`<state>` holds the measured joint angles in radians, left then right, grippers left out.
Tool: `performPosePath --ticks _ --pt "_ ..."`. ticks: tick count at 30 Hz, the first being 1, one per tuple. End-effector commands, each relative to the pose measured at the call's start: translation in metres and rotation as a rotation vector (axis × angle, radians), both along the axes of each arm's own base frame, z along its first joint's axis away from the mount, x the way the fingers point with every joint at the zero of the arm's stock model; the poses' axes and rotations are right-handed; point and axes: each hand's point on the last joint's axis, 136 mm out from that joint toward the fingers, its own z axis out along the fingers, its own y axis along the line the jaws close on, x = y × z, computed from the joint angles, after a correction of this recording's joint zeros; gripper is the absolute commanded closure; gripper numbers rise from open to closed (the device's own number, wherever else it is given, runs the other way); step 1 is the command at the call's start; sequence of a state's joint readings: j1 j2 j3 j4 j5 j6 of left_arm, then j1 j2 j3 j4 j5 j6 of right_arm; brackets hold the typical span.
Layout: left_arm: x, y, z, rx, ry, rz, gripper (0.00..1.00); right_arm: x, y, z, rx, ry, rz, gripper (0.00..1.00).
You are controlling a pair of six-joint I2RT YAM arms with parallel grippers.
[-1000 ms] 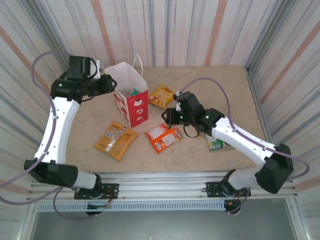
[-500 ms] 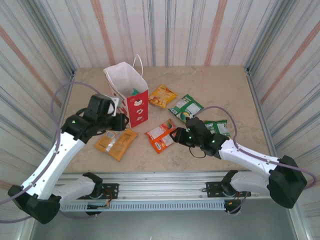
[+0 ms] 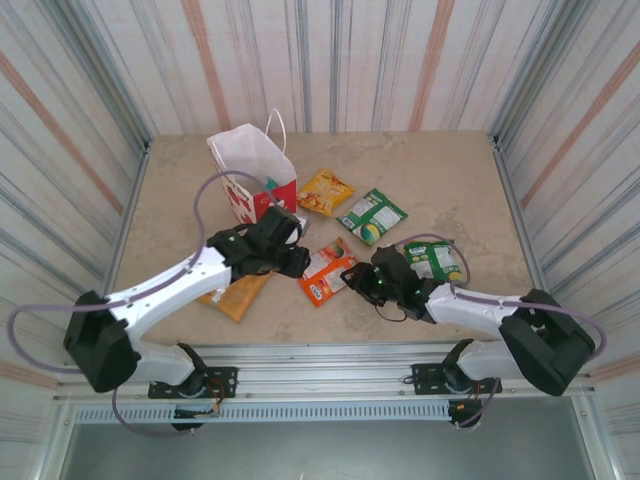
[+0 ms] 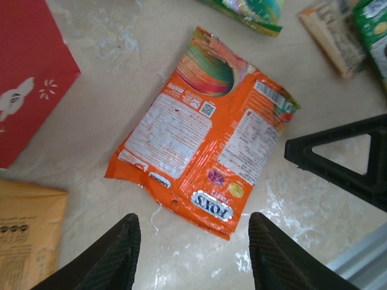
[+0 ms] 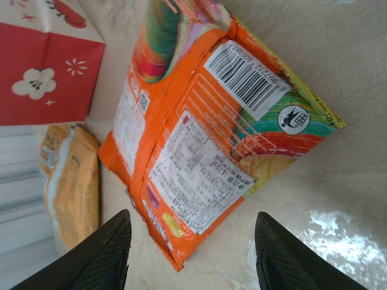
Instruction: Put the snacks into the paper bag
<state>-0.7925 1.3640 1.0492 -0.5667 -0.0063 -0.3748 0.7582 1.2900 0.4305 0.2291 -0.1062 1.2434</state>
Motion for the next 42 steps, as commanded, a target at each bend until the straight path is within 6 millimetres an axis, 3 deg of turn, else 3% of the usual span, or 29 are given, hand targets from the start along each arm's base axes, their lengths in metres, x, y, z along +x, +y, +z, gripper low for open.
performPosePath --ticks 1,9,17,23,29,37,42 --pt "0.015 -0.012 -0.009 -0.019 -0.019 0.042 0.48 0.004 0.009 0.003 0.053 0.012 -0.027 0.44" --pt "0.027 -0.015 -0.048 0.028 0.006 0.090 0.47 -0.003 0.002 -0.015 0.019 0.038 -0.038 0.41" --pt "0.027 -0.021 -0.092 0.065 0.093 0.102 0.47 0.002 0.014 -0.020 0.085 0.027 -0.027 0.41" --pt "0.022 -0.024 -0.112 0.065 0.143 0.100 0.49 0.005 0.008 -0.031 0.054 0.034 -0.059 0.42" --pt "0.012 -0.031 -0.137 0.044 0.220 0.073 0.58 0.020 0.015 -0.017 0.096 -0.087 -0.059 0.43" --pt "0.007 -0.037 -0.143 0.016 0.254 0.063 0.62 0.037 0.016 -0.010 0.080 -0.163 -0.071 0.44" --pt "0.006 -0.039 -0.141 0.006 0.257 0.056 0.62 0.045 0.022 -0.013 0.092 -0.181 -0.070 0.50"
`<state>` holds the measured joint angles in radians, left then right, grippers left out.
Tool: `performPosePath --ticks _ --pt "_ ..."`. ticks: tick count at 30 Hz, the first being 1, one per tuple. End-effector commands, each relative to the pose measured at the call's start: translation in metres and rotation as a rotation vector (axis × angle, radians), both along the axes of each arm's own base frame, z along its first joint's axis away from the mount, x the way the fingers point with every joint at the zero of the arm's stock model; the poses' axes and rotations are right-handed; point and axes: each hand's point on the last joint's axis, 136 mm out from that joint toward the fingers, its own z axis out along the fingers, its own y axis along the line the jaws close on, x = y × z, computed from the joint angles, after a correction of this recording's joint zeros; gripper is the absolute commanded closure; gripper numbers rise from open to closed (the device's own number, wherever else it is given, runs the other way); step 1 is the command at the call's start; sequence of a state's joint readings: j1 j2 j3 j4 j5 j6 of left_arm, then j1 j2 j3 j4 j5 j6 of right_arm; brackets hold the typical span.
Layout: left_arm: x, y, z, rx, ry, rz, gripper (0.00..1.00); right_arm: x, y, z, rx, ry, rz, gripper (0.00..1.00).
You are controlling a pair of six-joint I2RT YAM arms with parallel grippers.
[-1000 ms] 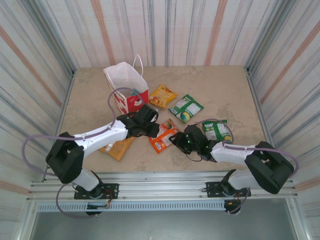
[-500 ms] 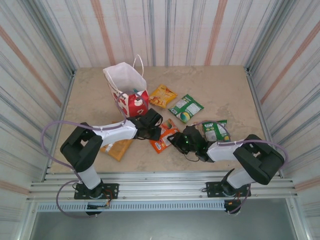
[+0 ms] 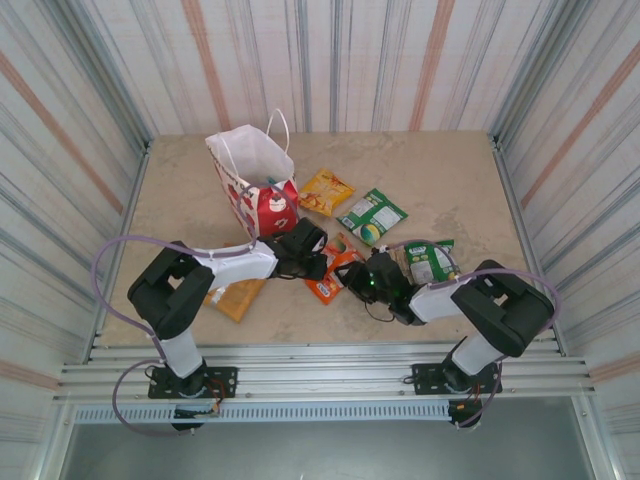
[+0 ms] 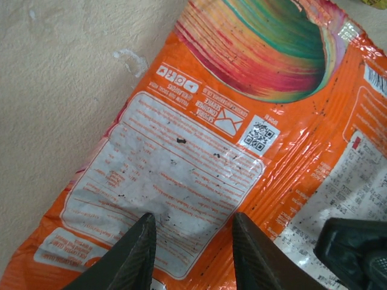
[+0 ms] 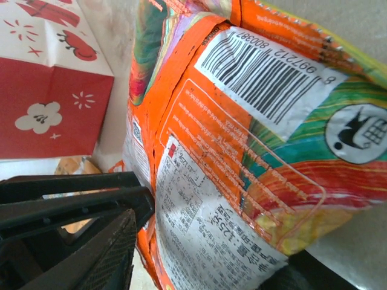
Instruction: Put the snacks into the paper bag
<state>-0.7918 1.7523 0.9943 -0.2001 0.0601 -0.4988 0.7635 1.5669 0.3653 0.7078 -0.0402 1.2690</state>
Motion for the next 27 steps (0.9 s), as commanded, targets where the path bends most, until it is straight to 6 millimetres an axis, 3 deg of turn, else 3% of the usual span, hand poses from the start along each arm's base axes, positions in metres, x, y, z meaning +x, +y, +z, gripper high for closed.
performPosePath --ticks 1,7,12,20,27 --pt "-0.024 0.007 -0.026 0.030 0.116 -0.017 0.62 0.017 0.008 0.010 0.017 -0.075 -0.007 0.52" --pt "-0.022 0.008 -0.014 0.025 0.101 -0.014 0.62 0.019 0.008 0.011 0.036 -0.093 -0.022 0.68" --pt "-0.020 0.008 0.015 0.003 0.070 -0.007 0.60 0.017 -0.001 0.027 -0.023 -0.124 -0.021 0.79" --pt "-0.017 0.018 0.091 -0.031 -0.037 0.008 0.55 0.018 -0.018 0.076 -0.159 -0.230 -0.003 0.88" --pt "-0.014 0.033 0.176 -0.063 -0.173 0.025 0.49 0.026 -0.026 0.143 -0.221 -0.372 0.018 0.89"
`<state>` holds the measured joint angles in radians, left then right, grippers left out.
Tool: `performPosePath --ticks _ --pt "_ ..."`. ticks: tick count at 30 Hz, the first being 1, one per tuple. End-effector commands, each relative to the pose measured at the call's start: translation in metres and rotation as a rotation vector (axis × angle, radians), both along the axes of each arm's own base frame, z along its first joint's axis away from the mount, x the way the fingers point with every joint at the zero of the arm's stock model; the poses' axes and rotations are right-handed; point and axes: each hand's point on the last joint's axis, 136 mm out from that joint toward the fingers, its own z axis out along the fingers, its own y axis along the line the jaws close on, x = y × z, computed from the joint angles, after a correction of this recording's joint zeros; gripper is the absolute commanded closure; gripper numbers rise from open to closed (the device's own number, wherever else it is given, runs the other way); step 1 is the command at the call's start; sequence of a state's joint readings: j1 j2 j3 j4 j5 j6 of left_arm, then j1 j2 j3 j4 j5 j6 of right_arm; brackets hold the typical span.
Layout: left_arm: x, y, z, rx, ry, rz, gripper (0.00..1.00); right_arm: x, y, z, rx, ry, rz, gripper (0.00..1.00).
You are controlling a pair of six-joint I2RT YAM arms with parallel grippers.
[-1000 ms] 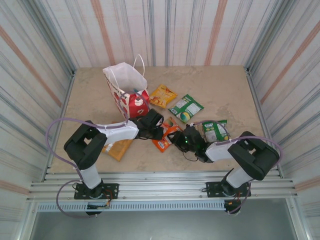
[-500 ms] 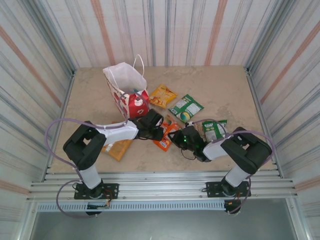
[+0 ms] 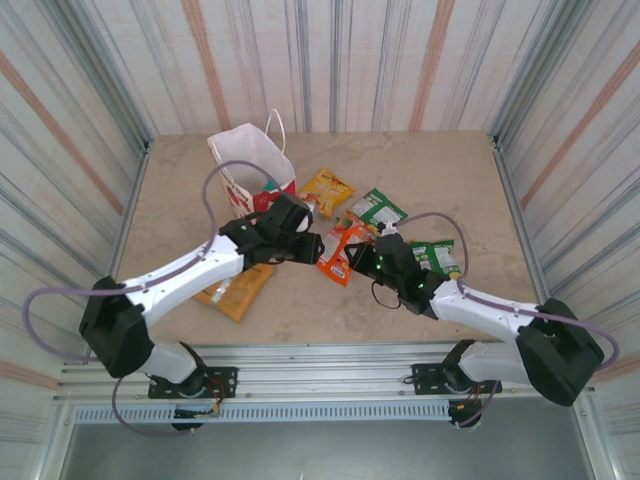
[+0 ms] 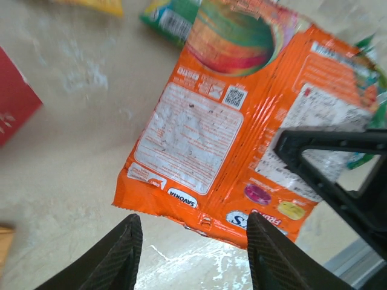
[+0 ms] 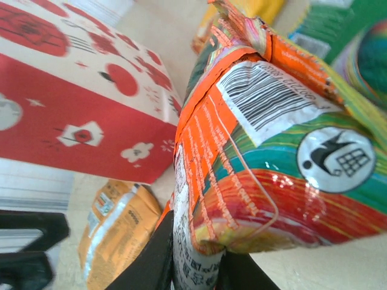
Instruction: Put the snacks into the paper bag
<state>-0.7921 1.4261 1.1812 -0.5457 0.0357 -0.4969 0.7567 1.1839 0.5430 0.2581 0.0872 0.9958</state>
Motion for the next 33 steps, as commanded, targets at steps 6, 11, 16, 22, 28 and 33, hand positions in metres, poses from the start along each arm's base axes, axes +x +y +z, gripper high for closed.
performPosePath --ticks 6,11,16,22,28,33 --pt "-0.005 0.037 0.087 0.045 -0.134 0.054 0.46 0.013 -0.014 0.099 -0.126 -0.241 0.017 0.92" --pt "-0.007 0.055 0.121 0.052 -0.181 0.086 0.45 0.016 -0.011 0.150 -0.157 -0.352 0.043 0.93" --pt "-0.004 0.087 0.147 0.076 -0.182 0.157 0.42 0.020 -0.009 0.203 -0.182 -0.472 0.057 0.94" --pt "0.005 0.120 0.169 0.099 -0.203 0.230 0.37 0.025 -0.002 0.262 -0.212 -0.603 0.074 0.95" --pt "0.011 0.139 0.186 0.099 -0.236 0.269 0.34 0.028 0.013 0.316 -0.222 -0.736 0.113 0.96" --pt "0.017 0.158 0.192 0.112 -0.251 0.315 0.32 0.022 0.033 0.362 -0.214 -0.863 0.149 0.98"
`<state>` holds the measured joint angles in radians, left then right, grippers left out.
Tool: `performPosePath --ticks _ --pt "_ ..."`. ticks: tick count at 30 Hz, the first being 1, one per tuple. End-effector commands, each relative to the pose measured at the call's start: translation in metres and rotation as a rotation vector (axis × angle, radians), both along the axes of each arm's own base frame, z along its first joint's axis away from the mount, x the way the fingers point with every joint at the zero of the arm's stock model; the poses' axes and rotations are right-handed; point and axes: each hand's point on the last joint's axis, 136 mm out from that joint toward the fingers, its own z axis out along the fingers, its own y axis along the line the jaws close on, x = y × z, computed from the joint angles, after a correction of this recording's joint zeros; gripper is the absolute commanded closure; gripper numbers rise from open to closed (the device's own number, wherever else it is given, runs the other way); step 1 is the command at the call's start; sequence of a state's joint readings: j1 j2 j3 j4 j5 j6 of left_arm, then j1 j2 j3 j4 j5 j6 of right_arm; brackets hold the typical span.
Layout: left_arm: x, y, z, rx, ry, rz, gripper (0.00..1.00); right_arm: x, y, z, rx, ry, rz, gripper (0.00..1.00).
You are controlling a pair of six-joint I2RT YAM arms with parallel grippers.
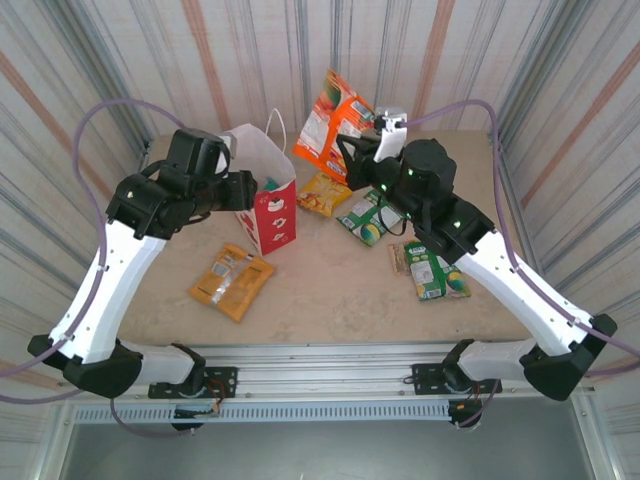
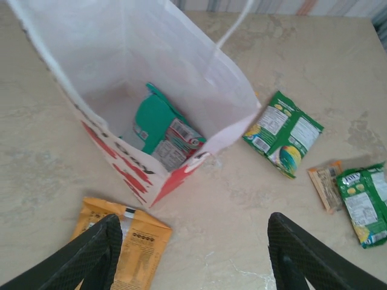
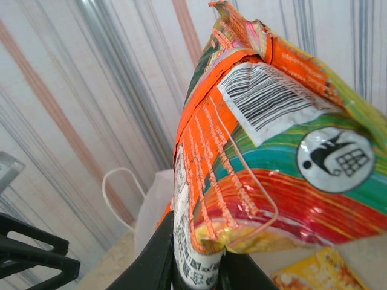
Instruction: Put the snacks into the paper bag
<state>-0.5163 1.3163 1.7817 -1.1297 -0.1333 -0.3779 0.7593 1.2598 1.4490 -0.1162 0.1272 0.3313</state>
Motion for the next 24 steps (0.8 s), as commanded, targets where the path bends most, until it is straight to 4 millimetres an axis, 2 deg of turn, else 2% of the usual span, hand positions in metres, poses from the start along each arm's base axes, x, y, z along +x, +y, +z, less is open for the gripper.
performPosePath --ticks 1,5,9,16,20,24 --pt "-0.005 0.018 0.012 0.026 -0.033 0.022 0.31 -0.013 0.014 0.050 0.005 -0.160 0.057 0.98" --pt "0.003 0.031 0.013 0.026 -0.045 0.060 0.31 -0.020 0.040 0.073 0.002 -0.237 0.110 0.98" --pt "0.011 0.035 0.010 0.018 -0.036 0.067 0.31 -0.012 0.070 0.071 -0.041 -0.256 0.129 0.97" --pt "0.022 0.052 0.001 0.011 -0.006 0.102 0.31 0.032 0.114 0.032 -0.180 -0.192 0.078 0.97" --pt "0.022 0.055 -0.005 0.015 0.006 0.103 0.30 0.057 0.137 -0.005 -0.263 -0.136 0.066 0.96" --pt "0.022 0.058 -0.014 0.020 0.026 0.109 0.30 0.072 0.156 -0.038 -0.323 -0.081 0.080 0.96"
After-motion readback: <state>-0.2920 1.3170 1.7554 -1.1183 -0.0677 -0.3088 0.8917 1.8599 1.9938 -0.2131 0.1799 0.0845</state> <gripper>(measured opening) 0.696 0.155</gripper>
